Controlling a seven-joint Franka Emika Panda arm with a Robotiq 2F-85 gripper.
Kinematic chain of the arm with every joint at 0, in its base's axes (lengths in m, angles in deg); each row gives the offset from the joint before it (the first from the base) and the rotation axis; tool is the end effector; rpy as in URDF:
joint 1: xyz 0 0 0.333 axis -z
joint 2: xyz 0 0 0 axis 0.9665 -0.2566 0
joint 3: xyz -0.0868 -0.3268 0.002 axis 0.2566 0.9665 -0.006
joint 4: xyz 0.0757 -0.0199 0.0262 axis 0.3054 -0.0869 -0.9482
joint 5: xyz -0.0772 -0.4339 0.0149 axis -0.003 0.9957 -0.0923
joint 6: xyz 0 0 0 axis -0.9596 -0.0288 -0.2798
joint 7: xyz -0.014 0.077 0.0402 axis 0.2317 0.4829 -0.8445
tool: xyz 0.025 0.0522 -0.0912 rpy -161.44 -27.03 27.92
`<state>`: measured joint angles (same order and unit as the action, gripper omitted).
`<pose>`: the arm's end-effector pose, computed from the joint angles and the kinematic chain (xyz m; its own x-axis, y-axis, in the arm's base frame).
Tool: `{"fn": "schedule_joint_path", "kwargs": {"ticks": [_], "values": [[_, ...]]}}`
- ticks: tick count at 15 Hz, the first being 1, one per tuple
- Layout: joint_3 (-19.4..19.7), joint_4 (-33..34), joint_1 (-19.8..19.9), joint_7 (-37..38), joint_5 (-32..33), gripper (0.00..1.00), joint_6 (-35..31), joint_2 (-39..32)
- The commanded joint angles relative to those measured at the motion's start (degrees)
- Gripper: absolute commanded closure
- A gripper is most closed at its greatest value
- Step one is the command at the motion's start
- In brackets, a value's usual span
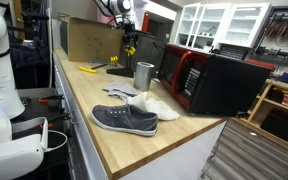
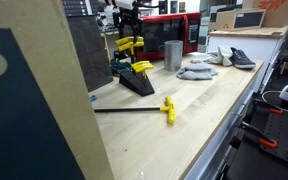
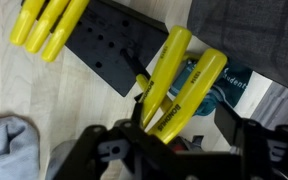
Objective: Put the objects together on the counter
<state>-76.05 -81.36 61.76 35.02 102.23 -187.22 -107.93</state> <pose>0.6933 0.2128 0.4375 0.2623 -0.9534 0.1491 -0.9124 -0.2953 -0.2835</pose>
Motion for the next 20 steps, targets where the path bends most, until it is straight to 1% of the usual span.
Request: {"fn": "schedule_joint_path", "kwargs": {"ticks": [1, 4, 6, 8, 11, 15, 20], "values": [[1.1, 2.5, -1.2, 2.2, -0.3, 0.56, 0.6, -0.9], [0.8, 2.7, -1.2, 2.2, -0.8, 0.80, 0.5, -0.5], [0.7, 2.6, -1.3, 2.7, -1.2, 0.94, 0.4, -0.3], [0.6, 2.2, -1.4, 2.8, -1.9, 0.95, 0.2, -0.1], [0.4, 1.9, -1.4, 2.5, -2.5, 0.94, 0.8, 0.4], [0.3, 1.6, -1.4, 2.2, -2.9, 0.94, 3.3, 1.7], [0.4, 1.6, -1.9, 2.9, -1.5, 0.94, 6.8, 3.7]]}}
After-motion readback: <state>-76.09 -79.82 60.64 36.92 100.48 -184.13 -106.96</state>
